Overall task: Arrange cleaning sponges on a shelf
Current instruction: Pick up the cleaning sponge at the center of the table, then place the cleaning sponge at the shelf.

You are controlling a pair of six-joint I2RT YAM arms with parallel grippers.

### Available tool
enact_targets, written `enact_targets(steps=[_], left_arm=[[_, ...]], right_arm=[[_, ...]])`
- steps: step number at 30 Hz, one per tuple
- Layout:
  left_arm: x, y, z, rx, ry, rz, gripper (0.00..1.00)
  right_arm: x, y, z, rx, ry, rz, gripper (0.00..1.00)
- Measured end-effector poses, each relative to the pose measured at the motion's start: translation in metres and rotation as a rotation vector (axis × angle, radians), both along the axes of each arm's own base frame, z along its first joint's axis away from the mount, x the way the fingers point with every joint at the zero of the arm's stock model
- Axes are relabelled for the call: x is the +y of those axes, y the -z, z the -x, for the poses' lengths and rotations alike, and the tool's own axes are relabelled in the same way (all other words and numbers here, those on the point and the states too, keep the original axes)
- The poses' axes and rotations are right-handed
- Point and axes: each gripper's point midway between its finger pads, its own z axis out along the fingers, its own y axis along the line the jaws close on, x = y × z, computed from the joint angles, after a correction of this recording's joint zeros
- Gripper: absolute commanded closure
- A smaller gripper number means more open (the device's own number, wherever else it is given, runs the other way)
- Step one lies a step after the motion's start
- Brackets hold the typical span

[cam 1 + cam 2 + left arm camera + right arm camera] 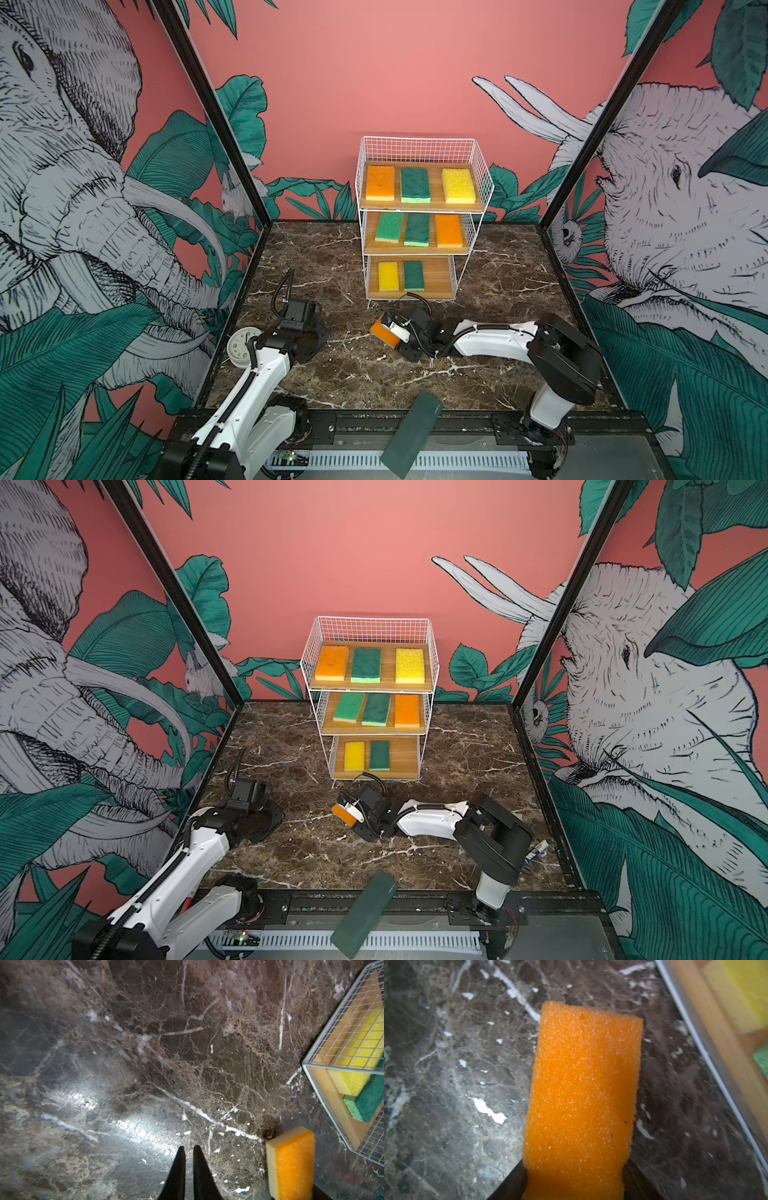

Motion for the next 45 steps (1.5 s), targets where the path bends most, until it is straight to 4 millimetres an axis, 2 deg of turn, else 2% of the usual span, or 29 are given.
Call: enact_targets(steps=[8,13,20,24,34,45], left_arm=[[-0.001,0.000,-0.001,-0.001,0.021,-0.008,0.87],[-0.002,0.000,-0.003,-0.008,0.038,-0.011,0.87],[-0.006,-0.001,-0.010,-0.011,0.064,-0.006,0.87],[-0.009,-0.004,-0.015,-0.018,0.081,0.004,0.87],[-0.006,-0.012,-0.023,-0.046,0.079,0.010,0.86],[-0.007,-0.012,-0.026,-0.054,0.080,0.022,0.86]], right_arm=[[-0.046,-0.017,-0.022,-0.086,0.302,-0.043,0.40],[-0.082,-0.029,-0.045,-0.108,0.518,-0.084,0.40],[-0.116,-0.031,-0.068,-0.115,0.701,-0.098,0.40],[-0.121,-0.032,-0.082,-0.119,0.754,-0.100,0.39],[-0.114,-0.023,-0.114,-0.114,0.836,-0.082,0.39],[-0.120,-0.015,-0.131,-0.109,0.905,-0.067,0.35]])
